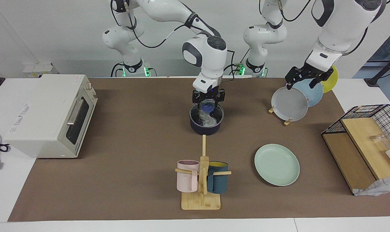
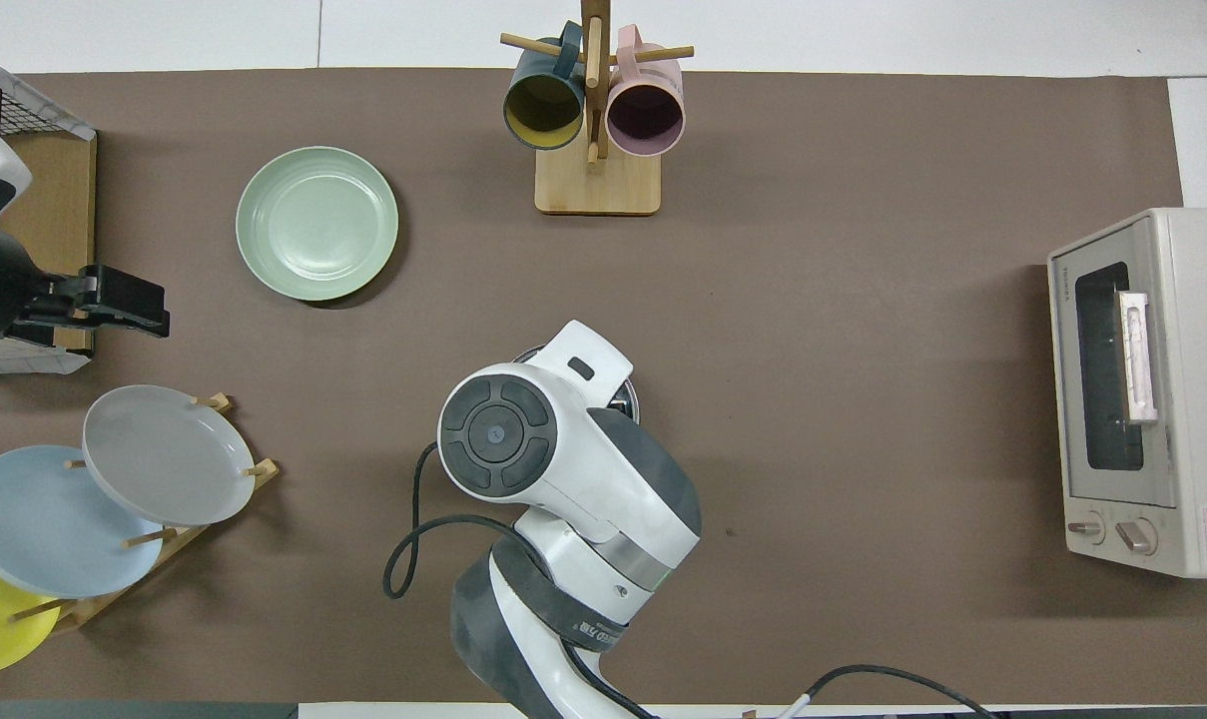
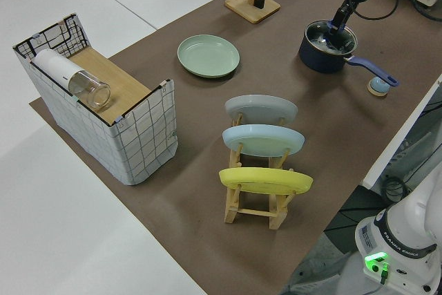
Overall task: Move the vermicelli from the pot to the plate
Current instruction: 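Grasp the blue lid knob with the right gripper and lift, then carry the lid toward the toaster while the left gripper reaches the pot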
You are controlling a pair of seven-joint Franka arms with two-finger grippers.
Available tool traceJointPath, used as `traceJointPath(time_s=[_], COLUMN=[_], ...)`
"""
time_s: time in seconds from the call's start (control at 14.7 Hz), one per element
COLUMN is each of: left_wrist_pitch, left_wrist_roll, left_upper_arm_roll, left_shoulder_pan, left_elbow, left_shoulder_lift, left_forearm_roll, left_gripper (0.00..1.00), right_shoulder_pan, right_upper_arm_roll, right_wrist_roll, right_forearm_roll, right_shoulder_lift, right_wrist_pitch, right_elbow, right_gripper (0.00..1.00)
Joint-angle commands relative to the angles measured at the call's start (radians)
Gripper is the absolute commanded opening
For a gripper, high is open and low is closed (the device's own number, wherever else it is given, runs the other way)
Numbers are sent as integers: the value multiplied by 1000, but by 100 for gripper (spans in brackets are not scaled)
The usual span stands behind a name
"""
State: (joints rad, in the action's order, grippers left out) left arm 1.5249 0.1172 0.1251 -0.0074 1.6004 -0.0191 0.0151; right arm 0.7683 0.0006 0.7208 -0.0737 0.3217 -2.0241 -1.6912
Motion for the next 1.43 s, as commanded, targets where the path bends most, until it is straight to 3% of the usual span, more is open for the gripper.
traceJointPath(time_s=[0.0, 0.41, 0.68, 0.95, 1.16, 1.36], left_wrist_pitch=[24, 34, 47, 46, 66, 165], left_wrist_roll=[1, 1, 1, 2, 88, 263], left_upper_arm_roll=[7, 7, 8, 16, 18, 19], left_shoulder_pan=[15, 15, 9, -6, -94, -231], left_elbow=[19, 21, 23, 29, 50, 180], left_shoulder_lift=[-21, -21, -21, -22, -16, -27], left_forearm_roll=[13, 13, 14, 14, 16, 23], left_gripper=[100, 100, 100, 100, 100, 100], right_shoulder_pan=[-6, -20, -93, -254, -424, -562], right_upper_arm_roll=[3, 1, -1, -1, 1, 1], right_wrist_roll=[-15, -33, -108, -300, -469, -610], right_forearm_roll=[-23, -23, -23, -23, -15, -8], right_shoulder_lift=[-20, -21, -38, -56, -56, -93], right_wrist_pitch=[-16, 103, 116, 117, 75, -68], right_elbow=[-22, 112, 125, 84, 42, -101], right_gripper=[53, 53, 53, 53, 54, 54])
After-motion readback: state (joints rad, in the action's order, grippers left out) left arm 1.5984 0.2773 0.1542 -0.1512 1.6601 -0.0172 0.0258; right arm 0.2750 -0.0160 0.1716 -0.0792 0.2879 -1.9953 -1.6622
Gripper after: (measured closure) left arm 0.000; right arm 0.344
